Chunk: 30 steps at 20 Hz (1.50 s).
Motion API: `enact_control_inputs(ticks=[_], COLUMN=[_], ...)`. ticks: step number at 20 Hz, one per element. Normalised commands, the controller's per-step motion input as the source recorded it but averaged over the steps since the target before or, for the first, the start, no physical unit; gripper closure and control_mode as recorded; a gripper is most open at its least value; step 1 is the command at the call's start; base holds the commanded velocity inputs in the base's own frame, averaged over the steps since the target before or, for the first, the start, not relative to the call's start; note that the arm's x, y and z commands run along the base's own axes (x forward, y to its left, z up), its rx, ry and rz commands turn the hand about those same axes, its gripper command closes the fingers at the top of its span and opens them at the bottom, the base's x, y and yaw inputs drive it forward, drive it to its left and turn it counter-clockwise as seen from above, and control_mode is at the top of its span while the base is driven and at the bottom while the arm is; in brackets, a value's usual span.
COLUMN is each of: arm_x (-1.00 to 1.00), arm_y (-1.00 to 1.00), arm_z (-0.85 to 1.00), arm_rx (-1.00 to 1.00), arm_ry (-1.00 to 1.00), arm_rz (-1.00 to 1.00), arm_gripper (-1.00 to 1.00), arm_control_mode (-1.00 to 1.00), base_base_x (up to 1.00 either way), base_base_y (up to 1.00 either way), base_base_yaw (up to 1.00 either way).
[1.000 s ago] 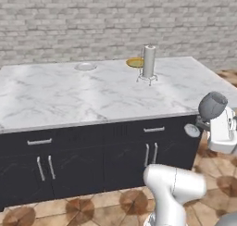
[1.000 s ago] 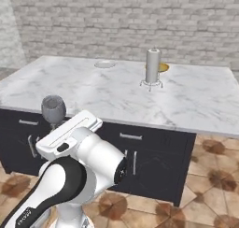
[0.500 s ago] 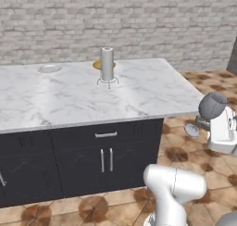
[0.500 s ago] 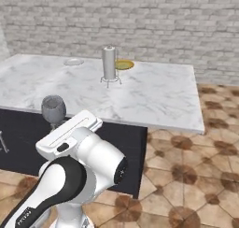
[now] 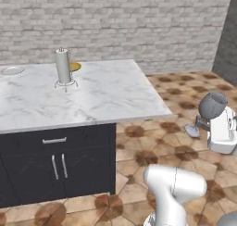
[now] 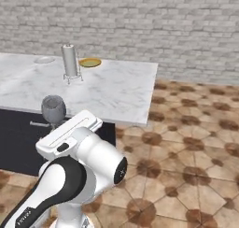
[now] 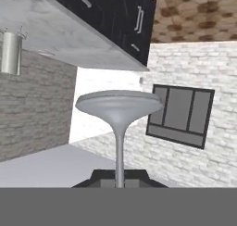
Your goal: Retrieve the wine glasses from the counter and place one next to each plate.
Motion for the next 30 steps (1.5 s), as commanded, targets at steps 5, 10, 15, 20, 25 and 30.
enact_control_inputs(ticks=[5, 10, 15, 20, 25, 30], arm_x=[0.0, 0.0, 0.0, 0.0, 0.0, 0.0], arm_y=[0.0, 0.0, 0.0, 0.0, 0.0, 0.0], arm_z=[0.0, 0.0, 0.0, 0.0, 0.0, 0.0], arm_rx=[0.0, 0.0, 0.0, 0.0, 0.0, 0.0], arm_ry=[0.0, 0.0, 0.0, 0.0, 0.0, 0.0], arm_rz=[0.0, 0.0, 0.0, 0.0, 0.0, 0.0], arm_gripper=[1.0, 1.0, 1.0, 1.0, 1.0, 1.0], arm_control_mode=[1.0, 1.0, 1.0, 1.0, 1.0, 1.0], base_base_x=[0.25, 0.23, 0.15, 0.0, 0.0, -0.01], base_base_y=[-1.0, -1.0, -0.86, -0.13, 0.0, -0.12], base_base_yaw=[0.07, 0.22, 0.59, 0.97, 1.0, 0.97])
